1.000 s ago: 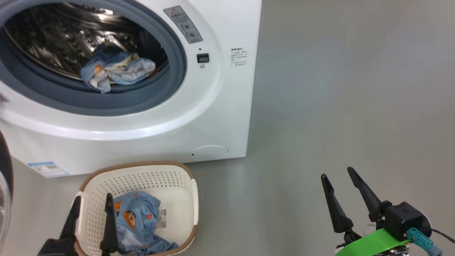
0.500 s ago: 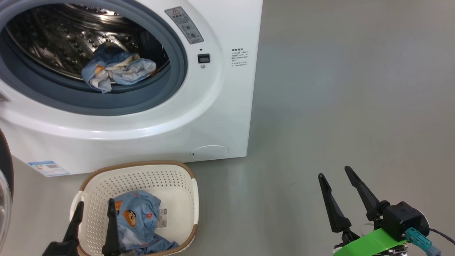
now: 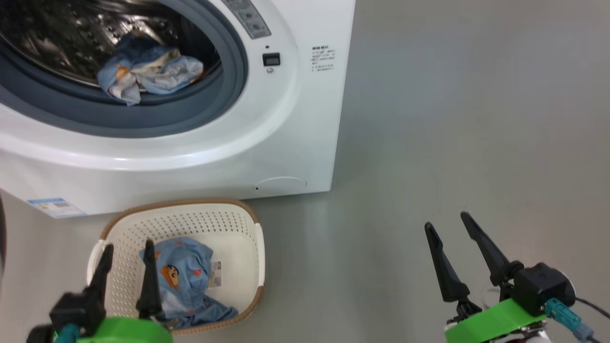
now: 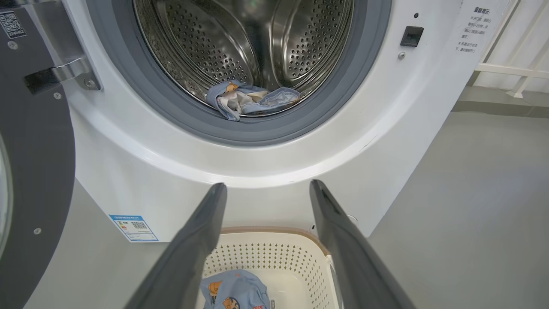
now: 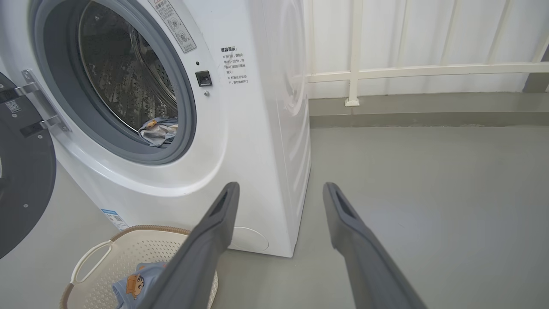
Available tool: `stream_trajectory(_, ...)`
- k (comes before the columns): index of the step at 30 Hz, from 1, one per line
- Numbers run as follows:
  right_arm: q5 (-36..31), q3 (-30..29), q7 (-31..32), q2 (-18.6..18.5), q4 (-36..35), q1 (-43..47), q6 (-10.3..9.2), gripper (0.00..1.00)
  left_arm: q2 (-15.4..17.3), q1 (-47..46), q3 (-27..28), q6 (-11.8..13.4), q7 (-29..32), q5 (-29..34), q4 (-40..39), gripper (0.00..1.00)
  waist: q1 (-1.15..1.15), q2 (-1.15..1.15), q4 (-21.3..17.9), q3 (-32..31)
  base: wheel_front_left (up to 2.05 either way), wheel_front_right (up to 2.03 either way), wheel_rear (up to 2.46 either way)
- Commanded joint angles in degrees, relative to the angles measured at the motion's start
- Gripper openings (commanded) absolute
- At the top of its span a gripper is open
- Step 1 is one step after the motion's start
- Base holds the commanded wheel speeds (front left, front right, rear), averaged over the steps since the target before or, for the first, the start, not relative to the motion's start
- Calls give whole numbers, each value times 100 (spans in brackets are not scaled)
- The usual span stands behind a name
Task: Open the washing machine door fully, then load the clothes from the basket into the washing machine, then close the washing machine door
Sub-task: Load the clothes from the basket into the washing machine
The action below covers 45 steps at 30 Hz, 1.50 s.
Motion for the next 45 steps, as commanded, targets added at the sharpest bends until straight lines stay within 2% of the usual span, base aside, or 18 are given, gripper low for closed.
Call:
stream_trajectory(1, -70, 140, 18, -4, -190, -198, 9, 100, 75, -303, 228, -68, -6, -104, -21, 100, 0, 0, -13, 199, 0, 0, 0)
stream_trajectory(6, -91, 125, 0, 6, -272, -342, 9, 100, 118, -787, 245, -280, 61, -225, 312, 100, 0, 0, -34, 526, 0, 0, 0)
stream_trajectory(13, -99, 85, -84, 35, -325, -651, 9, 100, 261, -2115, 286, -794, 481, -536, 914, 100, 0, 0, -71, 1193, 0, 0, 0)
stream_trajectory(17, -72, 181, -159, 52, -294, -902, 9, 100, 515, -3029, 261, -1011, 855, -513, 1187, 100, 0, 0, -150, 1571, 0, 0, 0)
stream_trajectory(24, 72, 414, -290, 73, -112, -1341, 9, 100, 1192, -4485, 272, -1280, 1896, -475, 1489, 100, 0, 0, -497, 2136, 0, 0, 0)
stream_trajectory(33, 568, 651, -332, 78, -24, -1704, 9, 100, 1973, -5746, 369, -1412, 3135, -551, 2016, 100, 0, 0, -1089, 2633, 0, 0, 0)
stream_trajectory(40, 800, 770, -334, 79, -75, -1789, 9, 100, 2474, -6408, 409, -1407, 3618, -443, 2306, 100, 0, 0, -1487, 2907, 0, 0, 0)
stream_trajectory(45, 910, 850, -334, 79, -99, -1810, 9, 100, 2775, -6738, 420, -1305, 3867, -316, 2514, 100, 0, 0, -1684, 3024, 0, 0, 0)
